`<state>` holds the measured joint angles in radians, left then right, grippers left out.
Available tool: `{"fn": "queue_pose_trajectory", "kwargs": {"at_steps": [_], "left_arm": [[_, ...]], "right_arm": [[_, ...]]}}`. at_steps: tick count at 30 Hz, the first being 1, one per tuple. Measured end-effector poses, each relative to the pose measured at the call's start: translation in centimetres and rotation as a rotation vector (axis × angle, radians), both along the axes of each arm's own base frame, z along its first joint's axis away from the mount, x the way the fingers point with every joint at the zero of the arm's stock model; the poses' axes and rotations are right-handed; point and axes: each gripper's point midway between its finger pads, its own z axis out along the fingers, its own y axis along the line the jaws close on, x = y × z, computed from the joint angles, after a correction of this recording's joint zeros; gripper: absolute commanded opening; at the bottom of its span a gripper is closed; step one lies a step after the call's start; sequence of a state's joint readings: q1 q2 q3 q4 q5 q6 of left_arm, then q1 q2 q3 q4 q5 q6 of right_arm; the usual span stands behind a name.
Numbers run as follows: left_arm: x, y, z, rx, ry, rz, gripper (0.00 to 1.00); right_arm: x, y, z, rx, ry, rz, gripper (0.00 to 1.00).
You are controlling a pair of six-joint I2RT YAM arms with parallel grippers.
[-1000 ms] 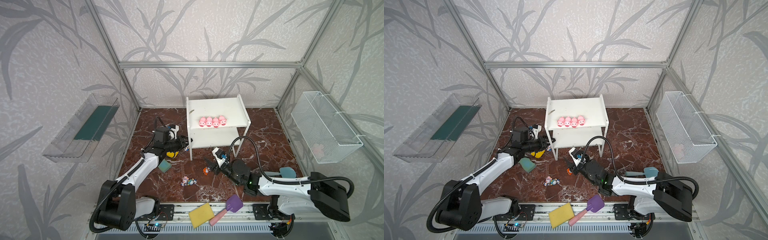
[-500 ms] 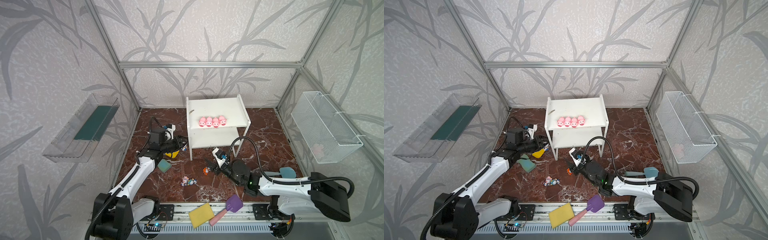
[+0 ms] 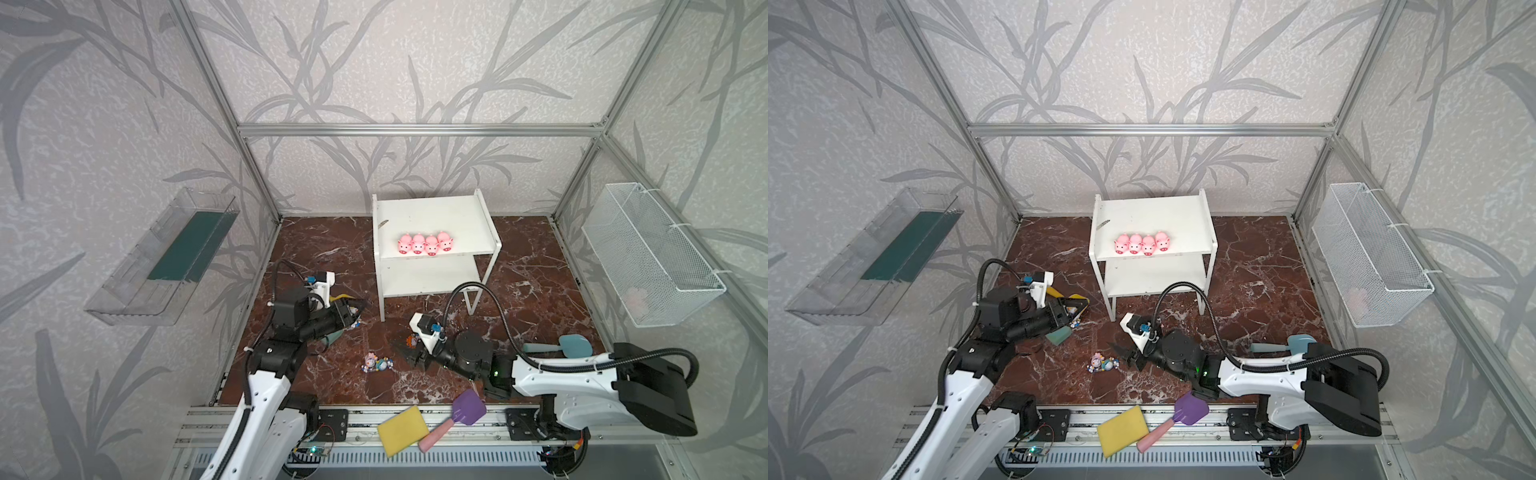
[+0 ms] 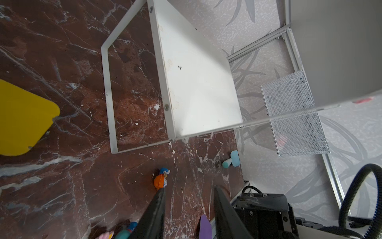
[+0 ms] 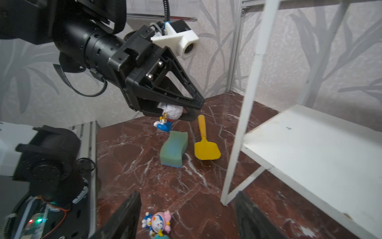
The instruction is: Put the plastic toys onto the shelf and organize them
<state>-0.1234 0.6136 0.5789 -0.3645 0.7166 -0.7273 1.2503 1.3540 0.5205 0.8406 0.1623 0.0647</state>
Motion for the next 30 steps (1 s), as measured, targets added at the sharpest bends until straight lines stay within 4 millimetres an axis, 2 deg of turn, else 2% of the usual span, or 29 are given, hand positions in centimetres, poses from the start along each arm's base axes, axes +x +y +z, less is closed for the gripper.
{"fn": "queue_pose_trajectory", "kwargs": {"at_steps": [6,13,17,22,30], "left_arm": [[-2.8,-0.8,1.1,-0.059,-0.029,-0.038,0.31],[-4.1,-1.2,0.9,-0.093,-0.012,-0.049,0.31],[-4.2,-1.2,1.0,-0.102,-0.006,-0.048,0.31],[-4.2,-1.2,0.5,-0.104,0.011,-0.043,0.31],[-4.0,-1.1,0.3,-0.103,0.013,-0.035,0.33]], "right_arm": [[-1.6,3.4,-1.1,0.026,0.052,0.065,0.73],[-1.6,6.5,0.0,0.121,0.074,0.08,0.71],[-1.4,7.8,-0.1,0.135,0.084,0.082,0.63],[-1.1,8.5,0.9,0.171,0.076,0.075,0.48],[-0.8,8.7,0.8,0.175,0.079,0.056,0.34]]}}
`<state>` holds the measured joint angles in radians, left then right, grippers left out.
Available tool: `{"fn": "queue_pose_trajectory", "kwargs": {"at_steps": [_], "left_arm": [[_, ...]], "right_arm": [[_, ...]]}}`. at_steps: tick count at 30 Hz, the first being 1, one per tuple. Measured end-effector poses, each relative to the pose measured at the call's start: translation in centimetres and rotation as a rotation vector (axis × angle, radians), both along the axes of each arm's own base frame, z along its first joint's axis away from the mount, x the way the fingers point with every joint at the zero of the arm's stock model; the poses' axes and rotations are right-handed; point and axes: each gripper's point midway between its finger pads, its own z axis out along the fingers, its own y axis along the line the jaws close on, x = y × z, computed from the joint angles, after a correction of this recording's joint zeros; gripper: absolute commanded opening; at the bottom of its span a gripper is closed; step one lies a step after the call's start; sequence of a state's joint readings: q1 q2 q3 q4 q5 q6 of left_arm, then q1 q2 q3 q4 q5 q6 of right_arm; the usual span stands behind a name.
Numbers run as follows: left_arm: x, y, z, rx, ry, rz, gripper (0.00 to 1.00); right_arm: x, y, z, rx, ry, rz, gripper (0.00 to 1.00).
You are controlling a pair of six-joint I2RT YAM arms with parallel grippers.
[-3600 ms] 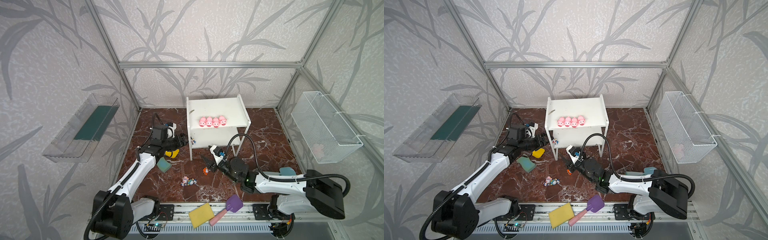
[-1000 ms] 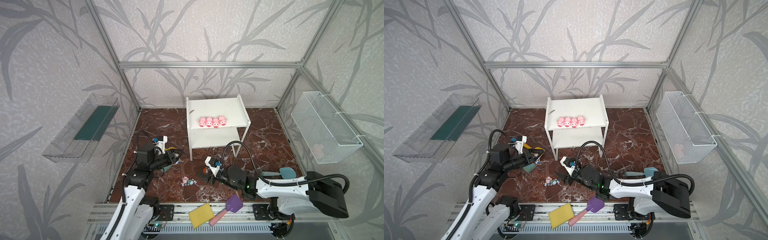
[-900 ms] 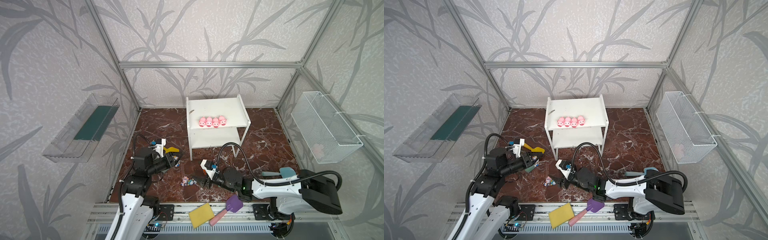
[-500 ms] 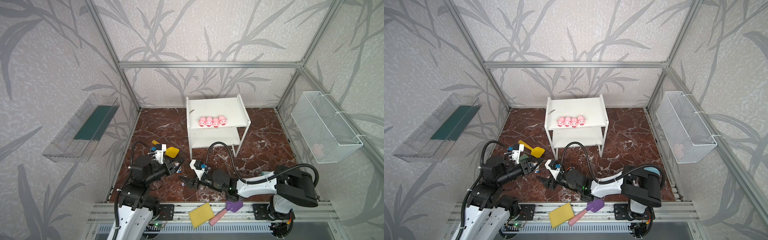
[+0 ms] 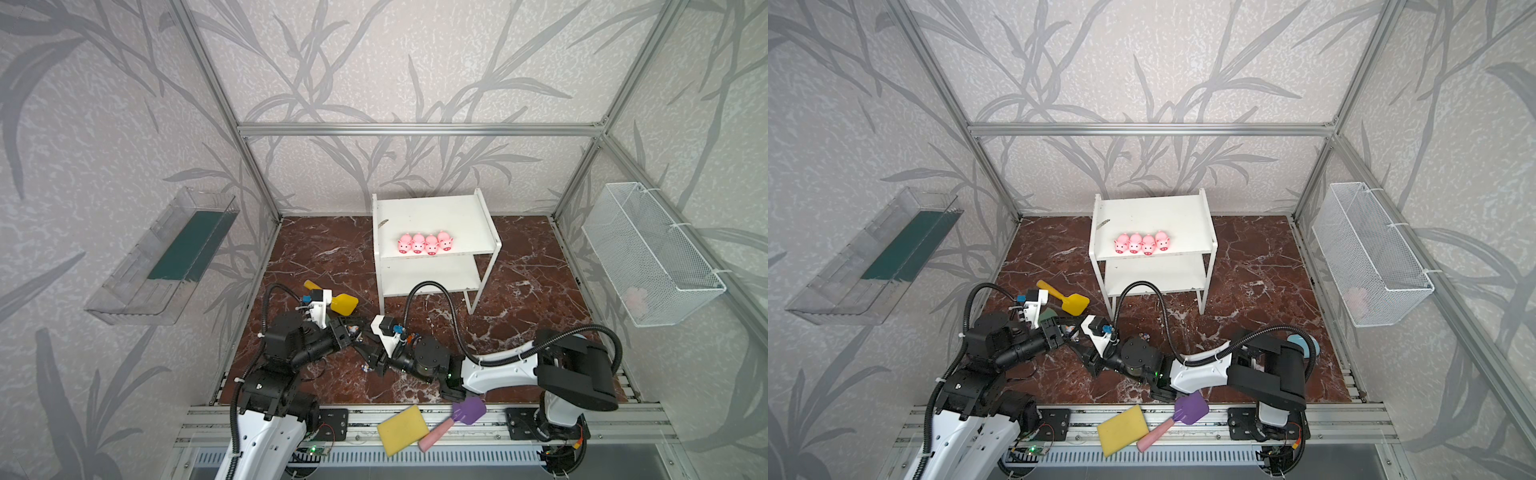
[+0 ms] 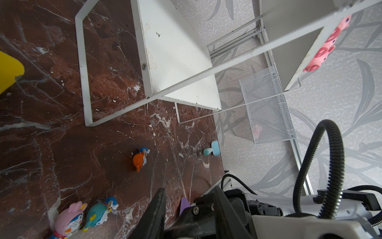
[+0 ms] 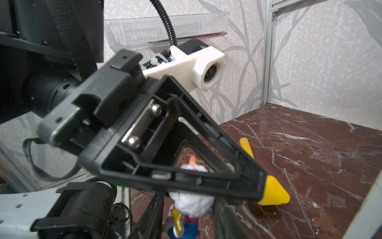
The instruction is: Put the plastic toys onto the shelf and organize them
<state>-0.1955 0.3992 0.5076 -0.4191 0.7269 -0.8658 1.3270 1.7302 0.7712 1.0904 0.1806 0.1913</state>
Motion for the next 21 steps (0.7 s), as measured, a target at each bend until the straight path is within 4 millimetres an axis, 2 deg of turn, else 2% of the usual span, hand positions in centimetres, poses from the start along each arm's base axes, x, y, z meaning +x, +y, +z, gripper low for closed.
{"fn": "queue_pose_trajectory", "kwargs": {"at_steps": [2,9,16,21], "left_arm": [[0.1,0.0,0.2,-0.002,-0.01,0.001,0.35],[0.1,-0.5,0.7,-0.02,-0.026,-0.03,0.55],[-0.2,-1.9,1.3,-0.053,-0.033,-0.131,0.66],[-0.5,-2.3,1.2,-0.035,-0.055,-0.177,0.69]], "right_arm": [[0.1,0.0,0.0,0.003,0.003,-0.003,0.31],[1.2,-0.7,-0.4,0.014,0.044,-0.004,0.25],[2.3,-3.6,0.0,0.036,0.09,0.008,0.24],[2.2,-5.7,1.2,0.044,0.138,0.026,0.24]]}}
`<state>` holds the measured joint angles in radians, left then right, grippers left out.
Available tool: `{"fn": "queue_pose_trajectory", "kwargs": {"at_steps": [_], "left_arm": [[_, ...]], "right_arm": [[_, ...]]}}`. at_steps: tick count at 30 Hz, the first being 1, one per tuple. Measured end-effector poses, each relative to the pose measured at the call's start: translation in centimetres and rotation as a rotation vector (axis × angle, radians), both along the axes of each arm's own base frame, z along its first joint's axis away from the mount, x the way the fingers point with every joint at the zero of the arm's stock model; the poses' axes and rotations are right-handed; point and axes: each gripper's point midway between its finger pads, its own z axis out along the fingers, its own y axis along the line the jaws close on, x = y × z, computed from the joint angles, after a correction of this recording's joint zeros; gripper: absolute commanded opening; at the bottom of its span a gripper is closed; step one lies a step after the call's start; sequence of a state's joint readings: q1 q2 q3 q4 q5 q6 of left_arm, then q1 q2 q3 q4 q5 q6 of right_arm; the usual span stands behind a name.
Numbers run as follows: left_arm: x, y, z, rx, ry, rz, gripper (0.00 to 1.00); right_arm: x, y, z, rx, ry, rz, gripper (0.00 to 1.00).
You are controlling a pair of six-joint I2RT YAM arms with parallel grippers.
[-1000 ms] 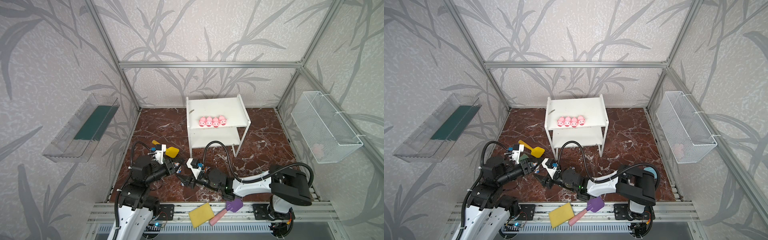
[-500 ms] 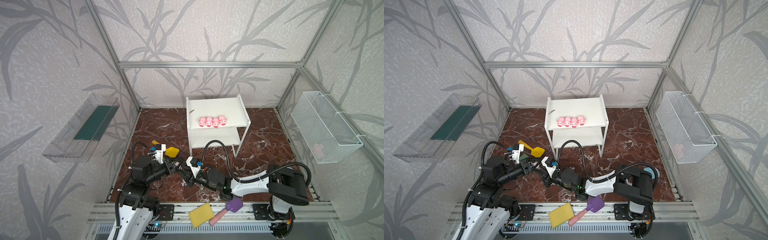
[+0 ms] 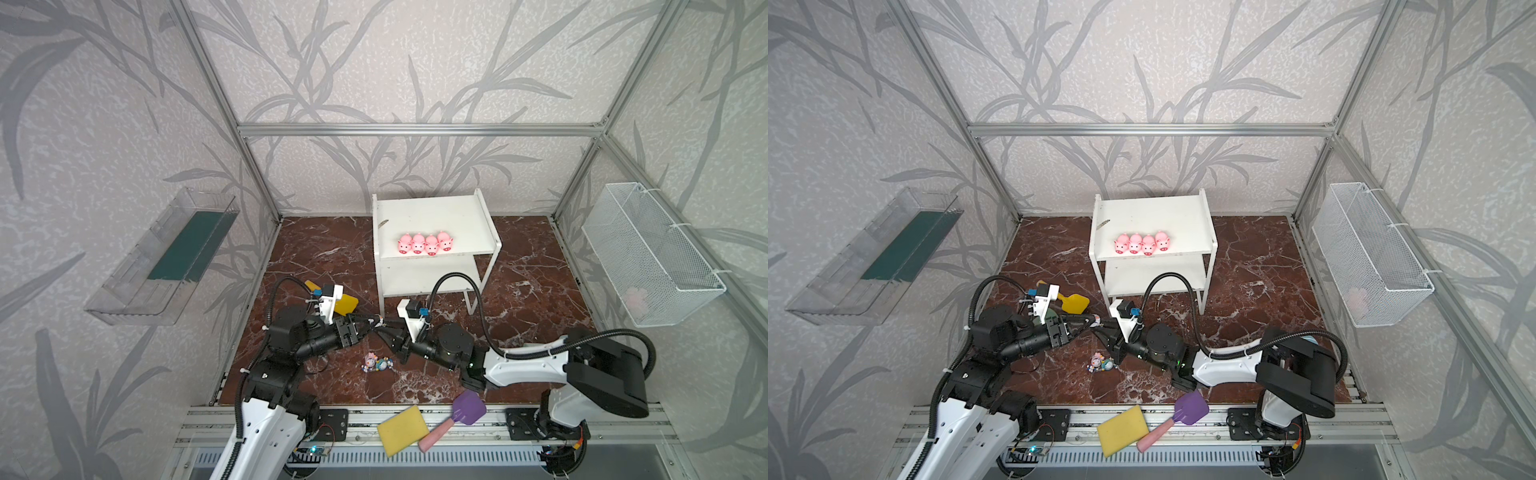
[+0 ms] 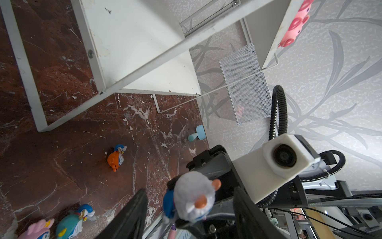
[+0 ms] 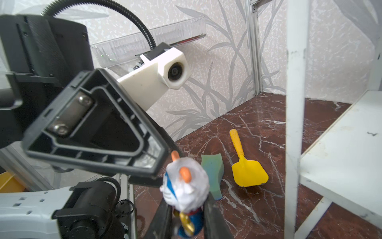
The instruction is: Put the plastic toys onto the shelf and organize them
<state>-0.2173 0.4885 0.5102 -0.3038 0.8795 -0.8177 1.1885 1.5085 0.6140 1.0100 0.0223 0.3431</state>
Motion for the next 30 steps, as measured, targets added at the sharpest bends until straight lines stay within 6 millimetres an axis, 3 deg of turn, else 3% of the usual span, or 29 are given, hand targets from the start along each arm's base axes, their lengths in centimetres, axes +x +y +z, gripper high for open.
{"fn": "queue_pose_trajectory", "kwargs": {"at_steps": [6,11,16,21,30], "left_arm": [[-0.8,-1.2,0.6,0.016,-0.05,-0.094,0.66],[-2.1,-3.4,1.0,0.037,-0.089,-0.211,0.67],[-3.4,-5.5,0.8,0.057,-0.12,-0.291,0.66],[-3.3,-6.6,0.7,0.083,-0.155,-0.284,0.59],[-2.8,-8.3,-0.3,0.158,-0.178,-0.282,0.51]], "right_arm": [[-1.3,-3.1,1.7,-0.05,0.07,0.032,0.24],[-2.5,-5.6,3.2,-0.075,0.092,0.036,0.24],[-2.8,-6.8,1.3,-0.141,0.127,0.027,0.24],[-3.0,-7.2,-0.9,-0.208,0.158,0.024,0.24],[-3.2,-7.6,-1.1,-0.213,0.16,0.024,0.24]]}}
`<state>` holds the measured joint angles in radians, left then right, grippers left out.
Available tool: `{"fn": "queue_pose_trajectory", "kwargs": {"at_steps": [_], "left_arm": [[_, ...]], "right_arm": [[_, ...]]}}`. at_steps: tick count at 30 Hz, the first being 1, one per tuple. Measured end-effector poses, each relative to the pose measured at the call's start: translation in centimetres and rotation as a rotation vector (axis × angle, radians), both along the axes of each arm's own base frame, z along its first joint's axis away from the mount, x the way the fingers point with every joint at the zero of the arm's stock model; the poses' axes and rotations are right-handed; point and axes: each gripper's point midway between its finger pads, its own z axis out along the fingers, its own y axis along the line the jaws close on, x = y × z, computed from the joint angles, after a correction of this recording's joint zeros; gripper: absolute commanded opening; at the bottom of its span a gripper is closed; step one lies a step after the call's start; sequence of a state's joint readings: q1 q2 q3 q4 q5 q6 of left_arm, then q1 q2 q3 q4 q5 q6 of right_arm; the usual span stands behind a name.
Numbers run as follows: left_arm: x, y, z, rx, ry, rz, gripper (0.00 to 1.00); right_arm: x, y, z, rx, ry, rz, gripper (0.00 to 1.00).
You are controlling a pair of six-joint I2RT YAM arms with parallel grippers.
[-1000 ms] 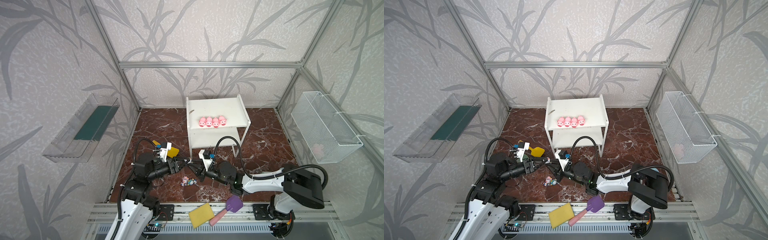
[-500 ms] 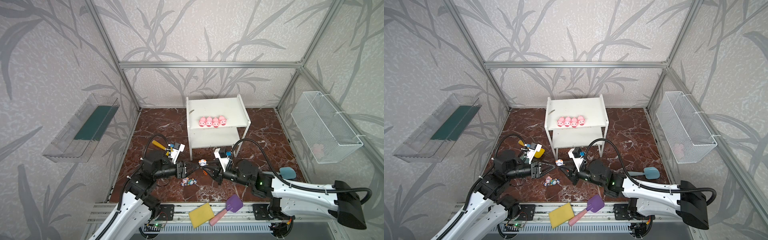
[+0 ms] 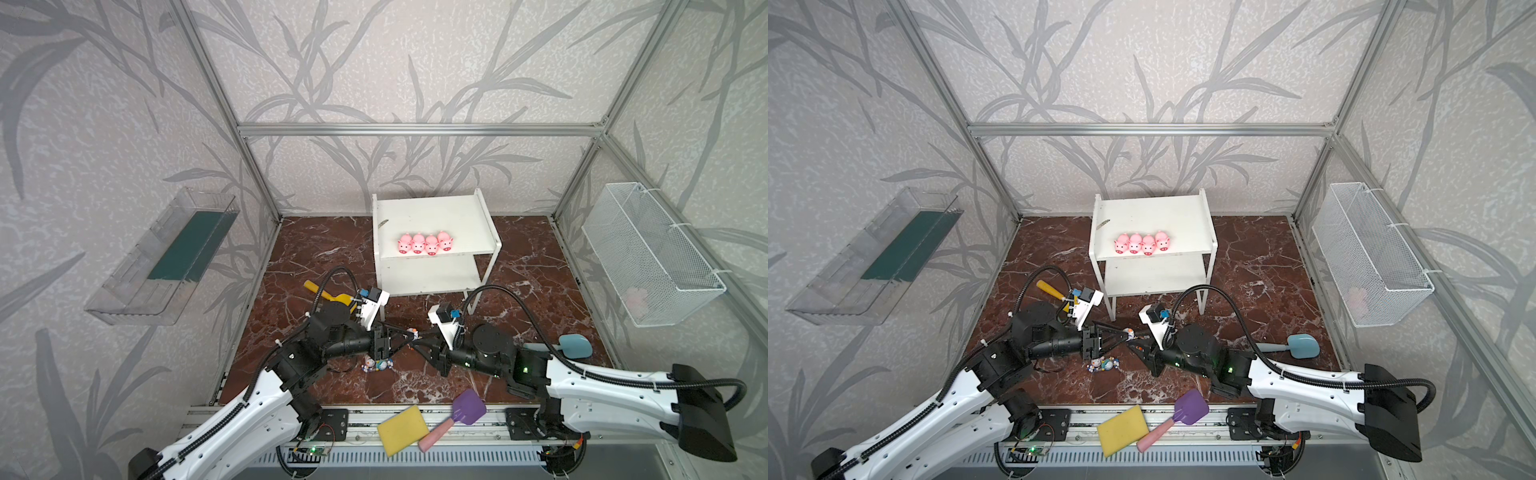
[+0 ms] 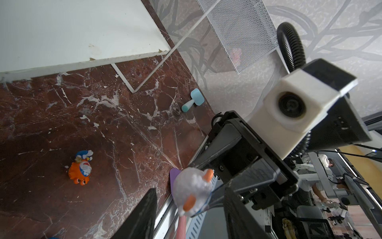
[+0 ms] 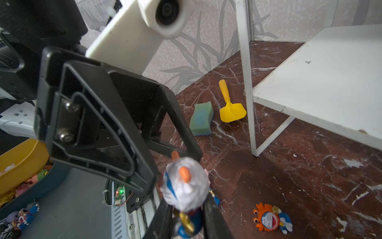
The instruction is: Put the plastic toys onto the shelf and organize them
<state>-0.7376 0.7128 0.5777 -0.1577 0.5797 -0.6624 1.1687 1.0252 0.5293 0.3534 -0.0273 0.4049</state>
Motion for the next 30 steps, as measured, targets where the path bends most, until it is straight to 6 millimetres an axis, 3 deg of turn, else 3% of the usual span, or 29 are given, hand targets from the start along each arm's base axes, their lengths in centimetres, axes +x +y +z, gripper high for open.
{"fn": "queue_pose_trajectory", "kwargs": {"at_steps": [15,23,30], "left_arm": [[0.3,-1.1,-0.4,0.045,-0.056,0.013,0.28],[0.6,-1.2,-0.6,0.054,-0.065,0.027,0.27],[1.0,-1.2,-0.6,0.063,-0.081,0.049,0.27]], "right_arm": [[-0.2,-0.7,-0.6,-0.003,0.014,-0.011,0.29],[-0.3,-1.6,0.4,0.03,-0.001,-0.022,0.41],[-0.5,-2.1,-1.1,-0.005,0.016,-0.027,0.52]]}}
